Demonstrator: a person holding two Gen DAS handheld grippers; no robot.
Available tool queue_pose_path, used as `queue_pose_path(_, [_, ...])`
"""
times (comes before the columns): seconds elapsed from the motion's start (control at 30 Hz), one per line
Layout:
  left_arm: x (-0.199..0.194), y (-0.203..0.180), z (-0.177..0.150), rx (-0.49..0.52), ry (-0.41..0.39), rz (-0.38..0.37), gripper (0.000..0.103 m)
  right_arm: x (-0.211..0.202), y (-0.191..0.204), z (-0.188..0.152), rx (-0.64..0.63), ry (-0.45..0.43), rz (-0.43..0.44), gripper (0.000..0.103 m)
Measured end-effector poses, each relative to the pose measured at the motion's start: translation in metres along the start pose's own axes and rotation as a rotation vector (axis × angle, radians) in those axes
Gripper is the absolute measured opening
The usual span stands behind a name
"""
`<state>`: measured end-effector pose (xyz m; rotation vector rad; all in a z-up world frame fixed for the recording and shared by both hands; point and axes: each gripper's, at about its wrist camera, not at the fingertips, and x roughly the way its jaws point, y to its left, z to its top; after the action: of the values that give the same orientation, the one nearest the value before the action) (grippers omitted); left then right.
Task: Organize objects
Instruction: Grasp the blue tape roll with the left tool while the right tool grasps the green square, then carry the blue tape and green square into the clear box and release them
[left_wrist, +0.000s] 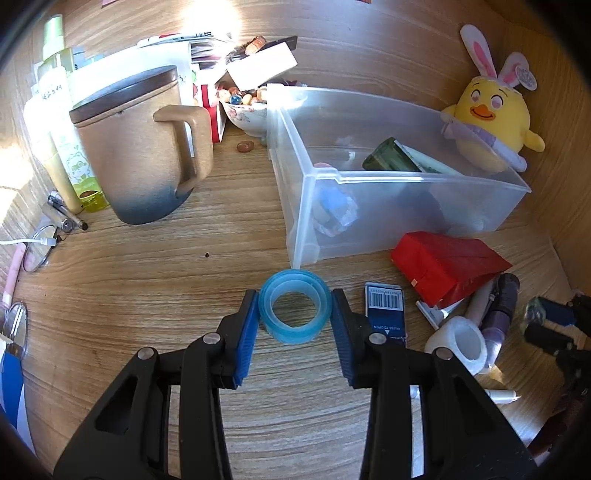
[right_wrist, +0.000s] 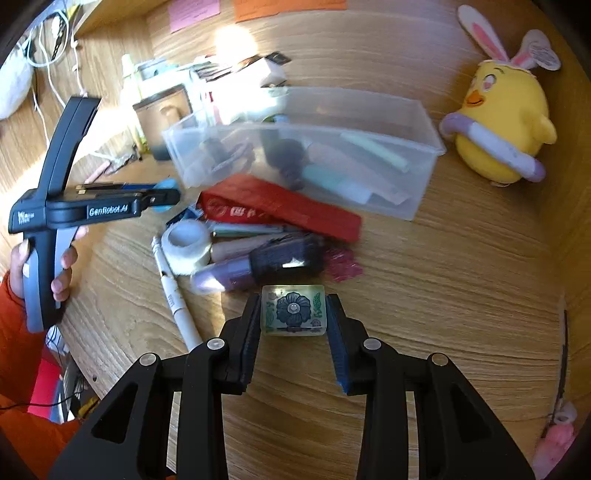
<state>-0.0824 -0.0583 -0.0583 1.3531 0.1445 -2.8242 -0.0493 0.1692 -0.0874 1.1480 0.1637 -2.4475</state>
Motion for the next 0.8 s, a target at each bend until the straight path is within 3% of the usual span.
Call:
queue_pose_path(0.5, [-0.050,-0.026,0.014,0.039,-0.149,-0.054,0.038,-0.030,-0.011,0.039,0.022,-0.144,-0.008,0.031])
queue_pose_path(0.8, [-0.062,-0.041,0.034,0.047,-0.201,-0.094,0.038,-0.035,-0.007,0.076,0.020,-0.222,0.048,0.031])
